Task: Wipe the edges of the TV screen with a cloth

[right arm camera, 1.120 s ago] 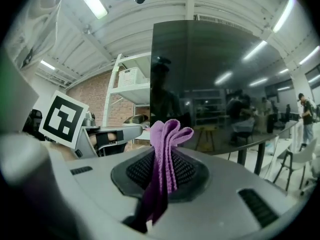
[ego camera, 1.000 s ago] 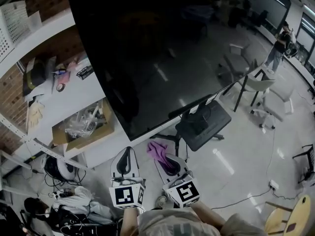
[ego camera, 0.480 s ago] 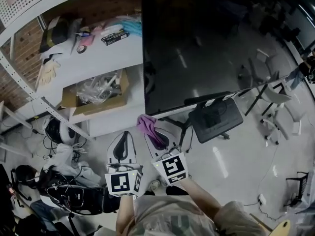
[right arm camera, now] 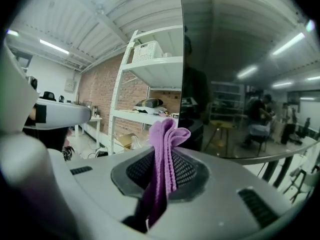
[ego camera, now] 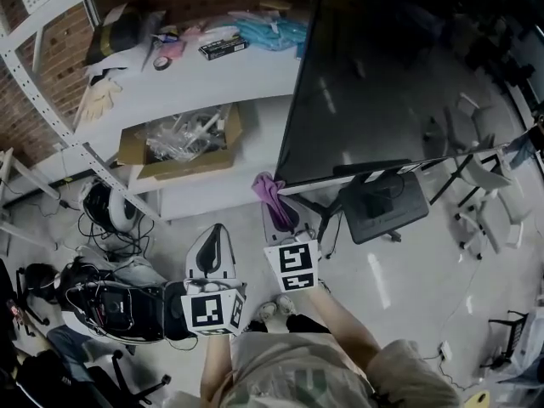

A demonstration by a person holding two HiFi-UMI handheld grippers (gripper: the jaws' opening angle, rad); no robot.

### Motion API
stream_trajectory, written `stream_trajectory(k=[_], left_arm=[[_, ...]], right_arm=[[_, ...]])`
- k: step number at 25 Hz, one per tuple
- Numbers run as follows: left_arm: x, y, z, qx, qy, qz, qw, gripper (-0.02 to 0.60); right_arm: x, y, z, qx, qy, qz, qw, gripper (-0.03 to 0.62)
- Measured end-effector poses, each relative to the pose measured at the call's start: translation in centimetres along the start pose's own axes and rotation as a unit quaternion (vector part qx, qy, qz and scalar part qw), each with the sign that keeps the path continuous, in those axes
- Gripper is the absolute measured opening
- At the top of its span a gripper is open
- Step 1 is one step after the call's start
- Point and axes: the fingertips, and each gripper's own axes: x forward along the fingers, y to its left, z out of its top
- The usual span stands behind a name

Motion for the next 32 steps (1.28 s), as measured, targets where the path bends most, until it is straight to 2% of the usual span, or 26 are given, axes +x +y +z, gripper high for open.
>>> stream_trajectory(k=[11,18,24,29,32], left_arm=[[0.4,0.0,-0.4,-0.003,0.006,-0.018,0.9998,0.015],[1.2,-1.1,0.7,-0.005,-0.005,-0.035,0.9994,0.015],[3.1,-1.5,3.8,0.011,-0.024,-0.037,0.9990,0.015],[4.8,-2.3,8.1,0.039,-0.050,-0.044,0.9970,0.015],[5.3,-2.9,11.3,0.059,-0.067,-0.041,0.9951,0.015]], right_arm=[[0.1,-0.9,0.2,-0.007,-0.003,-0.032,0.999,0.063],[-0.3,-1.0,2.9,-0.020,-0.028,-0.028,0.999,0.062],[-1.1,-1.3,8.2,-0.055,-0.076,-0.028,0.995,0.063],[-3.2,-1.4,15.1,-0.167,-0.110,-0.043,0.979,0.061],[-4.5,-1.6,19.1,-0.193,-0.122,-0.053,0.972,0.062]])
